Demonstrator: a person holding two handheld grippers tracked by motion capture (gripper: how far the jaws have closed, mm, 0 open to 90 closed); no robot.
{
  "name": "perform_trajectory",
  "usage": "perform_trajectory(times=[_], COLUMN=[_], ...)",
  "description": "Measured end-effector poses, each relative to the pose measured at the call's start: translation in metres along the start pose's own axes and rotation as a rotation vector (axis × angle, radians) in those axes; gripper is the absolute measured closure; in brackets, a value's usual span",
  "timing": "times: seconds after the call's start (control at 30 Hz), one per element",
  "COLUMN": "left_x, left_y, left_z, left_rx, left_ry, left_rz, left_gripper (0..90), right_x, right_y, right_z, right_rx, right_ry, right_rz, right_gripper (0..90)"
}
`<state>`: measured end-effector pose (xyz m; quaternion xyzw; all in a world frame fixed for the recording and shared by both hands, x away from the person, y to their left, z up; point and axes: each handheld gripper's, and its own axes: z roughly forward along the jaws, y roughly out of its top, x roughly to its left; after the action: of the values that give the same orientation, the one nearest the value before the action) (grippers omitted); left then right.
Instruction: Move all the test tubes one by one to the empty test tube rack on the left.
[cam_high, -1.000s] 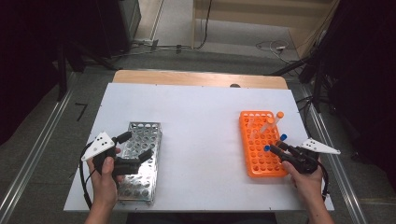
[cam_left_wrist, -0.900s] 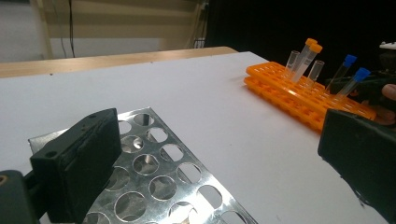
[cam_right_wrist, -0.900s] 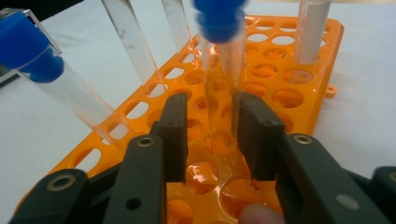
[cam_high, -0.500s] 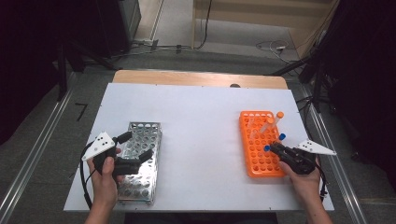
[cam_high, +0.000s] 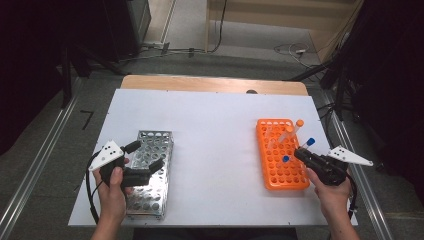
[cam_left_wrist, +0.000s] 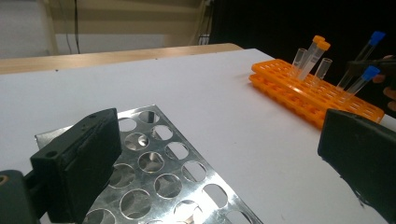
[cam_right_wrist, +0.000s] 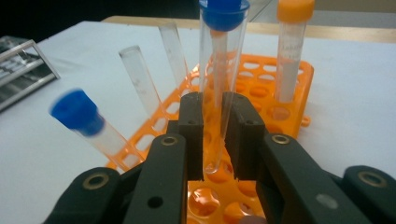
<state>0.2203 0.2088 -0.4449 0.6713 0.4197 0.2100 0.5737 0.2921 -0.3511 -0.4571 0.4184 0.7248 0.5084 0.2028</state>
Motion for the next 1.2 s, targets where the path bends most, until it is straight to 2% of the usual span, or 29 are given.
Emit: perform_trajectory(times=[0.03, 0.07, 0.23, 0.37, 0.47, 0.57, 0.6, 0.77, 0.97, 1.1, 1.2], left_x=[0.0, 0.0, -0.009, -0.018, -0.025, -0.03, -0.031, -0.038, -0.05, -0.057, -0.061], left_y=[0.001, 0.001, 0.01, 0.018, 0.022, 0.026, 0.027, 0.035, 0.044, 0.047, 0.046], left_z=[-0.001, -0.002, -0.002, 0.0, 0.005, 0.012, 0.015, 0.031, 0.048, 0.056, 0.061], left_rx=[0.001, 0.001, 0.01, 0.014, 0.017, 0.028, 0.032, 0.046, 0.037, 0.035, 0.043], left_ry=[0.004, 0.008, 0.03, 0.005, -0.02, -0.036, -0.04, -0.065, -0.098, -0.123, -0.124], left_rz=[0.0, 0.004, 0.05, 0.077, 0.076, 0.079, 0.077, 0.081, 0.096, 0.11, 0.11], left_gripper=[0.3, 0.3, 0.1, 0.3, 0.3, 0.3, 0.3, 0.4, 0.4, 0.9, 3.0], right_x=[0.001, 0.005, 0.012, 0.02, 0.024, 0.032, 0.032, 0.043, 0.058, 0.075, 0.09], right_y=[0.003, 0.01, 0.023, 0.036, 0.041, 0.052, 0.052, 0.063, 0.069, 0.068, 0.064], right_z=[-0.001, -0.004, -0.012, -0.021, -0.024, -0.027, -0.027, -0.023, -0.012, -0.002, 0.008], right_rx=[-0.004, 0.002, -0.001, -0.011, -0.018, -0.035, -0.035, -0.042, -0.043, -0.027, -0.005], right_ry=[0.006, -0.008, -0.018, 0.003, 0.006, 0.052, 0.052, 0.091, 0.14, 0.188, 0.227], right_rz=[0.005, -0.001, -0.006, -0.014, -0.026, -0.026, -0.026, -0.046, -0.063, -0.078, -0.104], right_gripper=[75.3, 75.3, 75.3, 75.3, 75.3, 75.4, 75.4, 75.4, 75.5, 75.5, 75.5])
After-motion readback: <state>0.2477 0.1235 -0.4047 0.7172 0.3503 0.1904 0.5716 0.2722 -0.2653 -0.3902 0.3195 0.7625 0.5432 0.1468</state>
